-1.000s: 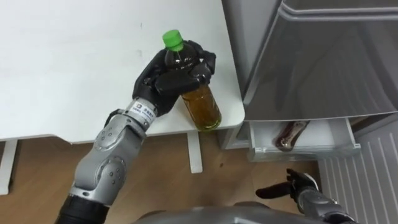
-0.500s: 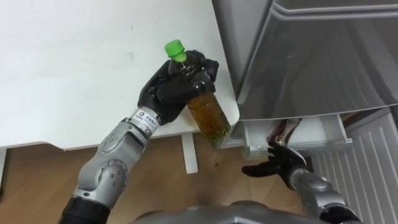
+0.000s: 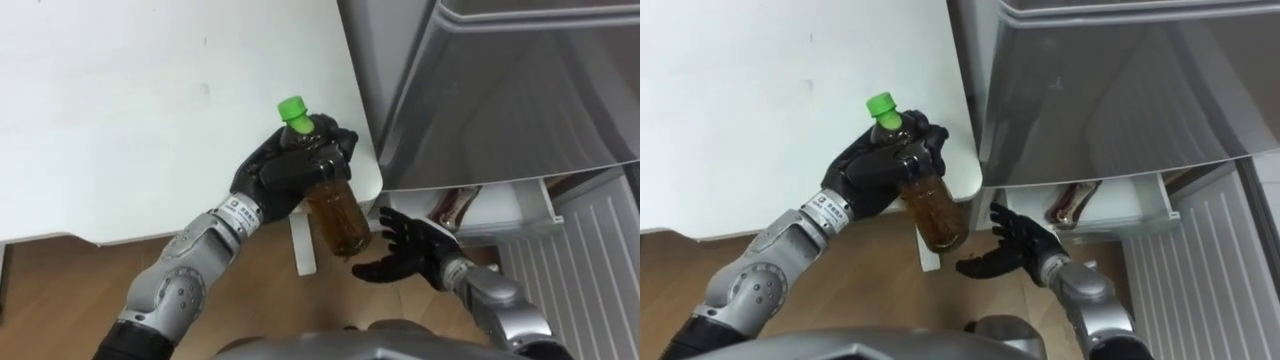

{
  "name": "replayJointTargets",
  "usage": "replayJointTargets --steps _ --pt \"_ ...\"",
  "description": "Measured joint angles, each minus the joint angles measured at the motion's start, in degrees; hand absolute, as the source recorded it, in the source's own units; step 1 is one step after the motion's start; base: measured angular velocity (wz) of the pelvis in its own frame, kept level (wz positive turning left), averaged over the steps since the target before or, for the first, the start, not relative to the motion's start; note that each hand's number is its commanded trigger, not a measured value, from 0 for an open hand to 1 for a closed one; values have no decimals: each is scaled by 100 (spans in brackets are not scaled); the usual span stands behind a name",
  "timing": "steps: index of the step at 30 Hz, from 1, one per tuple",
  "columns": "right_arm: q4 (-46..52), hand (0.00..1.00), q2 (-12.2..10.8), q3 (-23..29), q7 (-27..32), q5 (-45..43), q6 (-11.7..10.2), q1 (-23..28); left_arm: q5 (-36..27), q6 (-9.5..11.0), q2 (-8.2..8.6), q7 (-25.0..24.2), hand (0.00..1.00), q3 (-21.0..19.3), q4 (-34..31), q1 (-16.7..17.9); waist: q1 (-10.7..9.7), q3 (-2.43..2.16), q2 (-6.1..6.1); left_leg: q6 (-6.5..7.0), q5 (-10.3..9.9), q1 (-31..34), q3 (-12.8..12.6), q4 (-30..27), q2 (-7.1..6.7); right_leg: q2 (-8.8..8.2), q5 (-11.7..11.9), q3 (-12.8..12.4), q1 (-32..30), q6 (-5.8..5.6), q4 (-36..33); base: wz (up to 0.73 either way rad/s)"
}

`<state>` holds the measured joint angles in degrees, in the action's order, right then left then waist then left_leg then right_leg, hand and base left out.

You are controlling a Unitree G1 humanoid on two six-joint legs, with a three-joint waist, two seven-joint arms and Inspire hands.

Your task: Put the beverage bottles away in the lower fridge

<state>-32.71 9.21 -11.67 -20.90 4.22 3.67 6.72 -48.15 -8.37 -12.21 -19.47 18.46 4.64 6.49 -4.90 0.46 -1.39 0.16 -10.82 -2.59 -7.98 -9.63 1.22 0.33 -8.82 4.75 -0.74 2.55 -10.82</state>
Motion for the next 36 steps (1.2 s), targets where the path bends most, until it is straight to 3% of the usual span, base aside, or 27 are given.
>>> replayJointTargets --steps 8,22,36 --pt "292 0 18 -74 -607 2 26 3 -62 8 -2 -173 100 126 110 0 0 4 -20 0 0 -1 2 -2 -6 -2 6 6 -3 -6 -9 0" --pt "292 0 36 -91 -959 -4 95 2 -166 52 -4 -489 100 309 218 -6 -6 10 -74 0 0 11 2 -1 -4 2 6 1 -1 -5 15 0" --pt "287 0 237 -590 -1289 317 92 22 163 405 -213 -477 100 559 210 -45 31 14 -77 0 0 4 3 -2 -20 20 6 -20 -40 -3 17 0"
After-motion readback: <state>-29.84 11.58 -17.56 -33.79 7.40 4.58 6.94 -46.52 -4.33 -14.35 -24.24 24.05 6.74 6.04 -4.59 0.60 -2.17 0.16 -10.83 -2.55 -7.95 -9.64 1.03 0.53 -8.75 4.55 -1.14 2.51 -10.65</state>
